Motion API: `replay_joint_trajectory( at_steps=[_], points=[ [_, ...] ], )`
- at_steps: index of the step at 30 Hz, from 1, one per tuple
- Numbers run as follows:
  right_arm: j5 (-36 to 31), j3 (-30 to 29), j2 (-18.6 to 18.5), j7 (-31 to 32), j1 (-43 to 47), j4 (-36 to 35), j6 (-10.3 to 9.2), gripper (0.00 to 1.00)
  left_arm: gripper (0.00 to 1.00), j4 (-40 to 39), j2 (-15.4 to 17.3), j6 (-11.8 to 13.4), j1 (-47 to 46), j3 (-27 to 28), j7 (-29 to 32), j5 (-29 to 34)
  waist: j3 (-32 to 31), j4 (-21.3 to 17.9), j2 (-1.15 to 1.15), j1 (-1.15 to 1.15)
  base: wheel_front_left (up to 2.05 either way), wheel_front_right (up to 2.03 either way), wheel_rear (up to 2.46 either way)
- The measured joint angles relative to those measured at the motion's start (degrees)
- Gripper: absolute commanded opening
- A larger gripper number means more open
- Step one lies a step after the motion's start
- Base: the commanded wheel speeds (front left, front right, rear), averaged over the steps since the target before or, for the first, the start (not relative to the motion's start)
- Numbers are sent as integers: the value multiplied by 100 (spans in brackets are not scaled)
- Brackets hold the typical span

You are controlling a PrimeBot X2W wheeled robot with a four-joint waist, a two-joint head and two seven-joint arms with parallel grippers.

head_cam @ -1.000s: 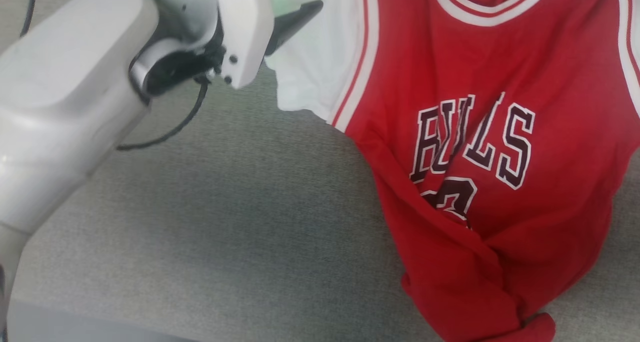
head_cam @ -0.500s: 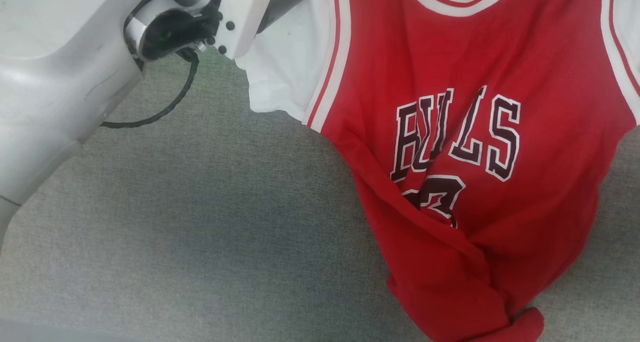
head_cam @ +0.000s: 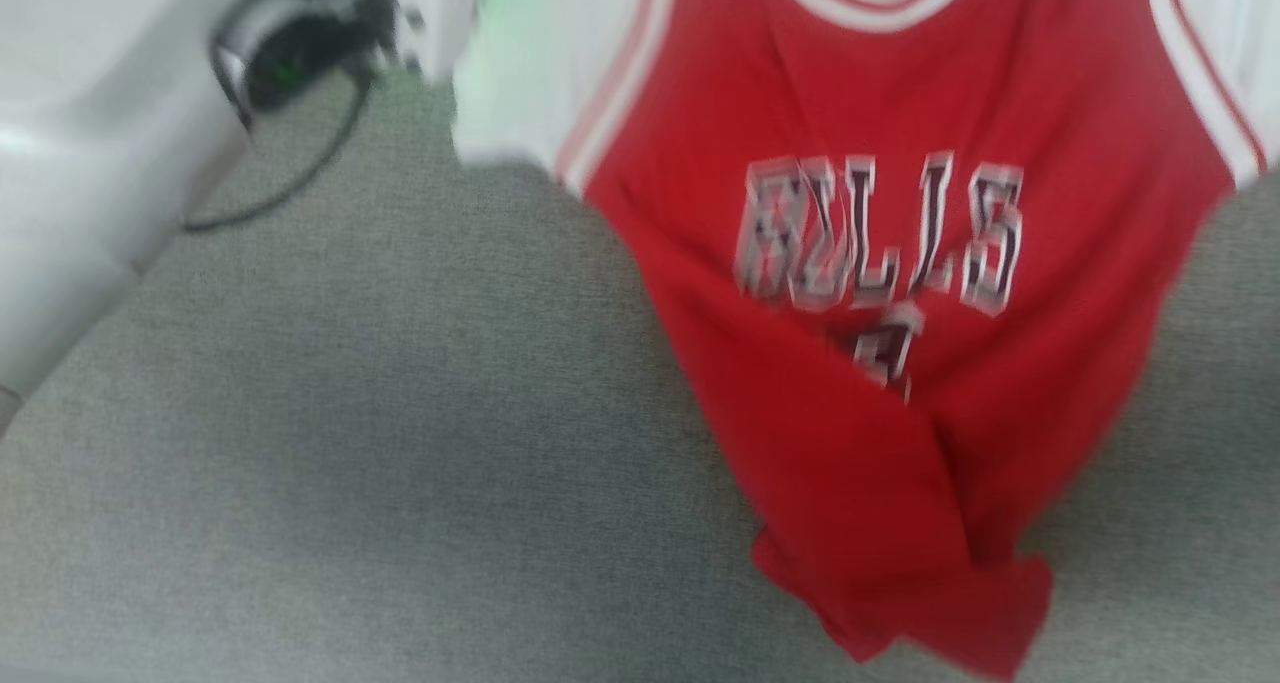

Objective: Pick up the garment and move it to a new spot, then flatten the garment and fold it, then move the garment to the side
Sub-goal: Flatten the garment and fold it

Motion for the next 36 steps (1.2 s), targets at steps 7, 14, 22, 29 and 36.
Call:
replay_joint_trajectory(
  at_steps=[7,14,22,29,36],
  points=[
    [-4,-687,423,-1278,-600,842,-2,0,0,860,-172,0,-564,750,-1540,-347,-192,-226,0,0,0,0,0],
    [-490,-1586,1058,-2880,-1907,2429,-2,0,0,1879,-421,0,-1734,2023,-2860,-687,-368,-477,0,0,0,0,0],
    [-557,-1583,1469,-3044,-2113,2944,-2,0,0,1672,-399,0,-1585,2272,-2893,-723,-654,-572,0,0,0,0,0],
    [-191,-1090,981,-2675,-743,1983,-2,0,0,354,208,0,140,1844,-2226,-1218,-839,-567,0,0,0,0,0],
    [632,-776,-25,-2158,1254,211,-3,0,0,-1575,1272,1,2333,1439,-1769,-1835,-1091,-578,0,0,0,0,0]
  ],
)
